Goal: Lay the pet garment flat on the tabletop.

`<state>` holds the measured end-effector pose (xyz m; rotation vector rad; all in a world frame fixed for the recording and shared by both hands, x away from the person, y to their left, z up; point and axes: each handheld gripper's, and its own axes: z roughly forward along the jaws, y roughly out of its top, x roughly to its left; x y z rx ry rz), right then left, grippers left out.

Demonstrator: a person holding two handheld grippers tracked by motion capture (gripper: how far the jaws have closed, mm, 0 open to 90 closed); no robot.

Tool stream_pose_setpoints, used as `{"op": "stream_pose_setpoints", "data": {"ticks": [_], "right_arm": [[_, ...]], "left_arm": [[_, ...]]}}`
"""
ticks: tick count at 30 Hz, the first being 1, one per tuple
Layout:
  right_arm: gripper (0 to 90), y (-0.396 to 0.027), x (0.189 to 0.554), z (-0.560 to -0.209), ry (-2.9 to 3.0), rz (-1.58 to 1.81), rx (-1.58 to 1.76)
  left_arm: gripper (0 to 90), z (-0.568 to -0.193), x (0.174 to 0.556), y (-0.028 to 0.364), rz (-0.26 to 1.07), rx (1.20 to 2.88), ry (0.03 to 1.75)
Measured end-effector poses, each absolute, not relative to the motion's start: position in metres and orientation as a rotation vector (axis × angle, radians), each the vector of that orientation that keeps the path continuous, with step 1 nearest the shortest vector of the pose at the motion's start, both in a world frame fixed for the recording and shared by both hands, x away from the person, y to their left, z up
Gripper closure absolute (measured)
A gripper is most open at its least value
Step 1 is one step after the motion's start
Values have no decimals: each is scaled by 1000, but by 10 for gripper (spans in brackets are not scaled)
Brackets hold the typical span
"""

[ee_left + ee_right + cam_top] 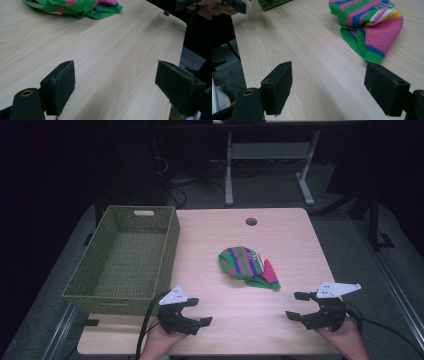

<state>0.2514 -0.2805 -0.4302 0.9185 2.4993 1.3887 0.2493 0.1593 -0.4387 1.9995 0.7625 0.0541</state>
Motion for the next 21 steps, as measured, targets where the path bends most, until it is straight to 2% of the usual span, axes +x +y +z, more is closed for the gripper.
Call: {"op": "stream_pose_setpoints", "data": {"ticks": [21], "right_arm": [[218, -234, 301, -407, 2701, 1227, 782]], "left_arm": [[159, -440, 250, 157, 68, 2022, 753]]}}
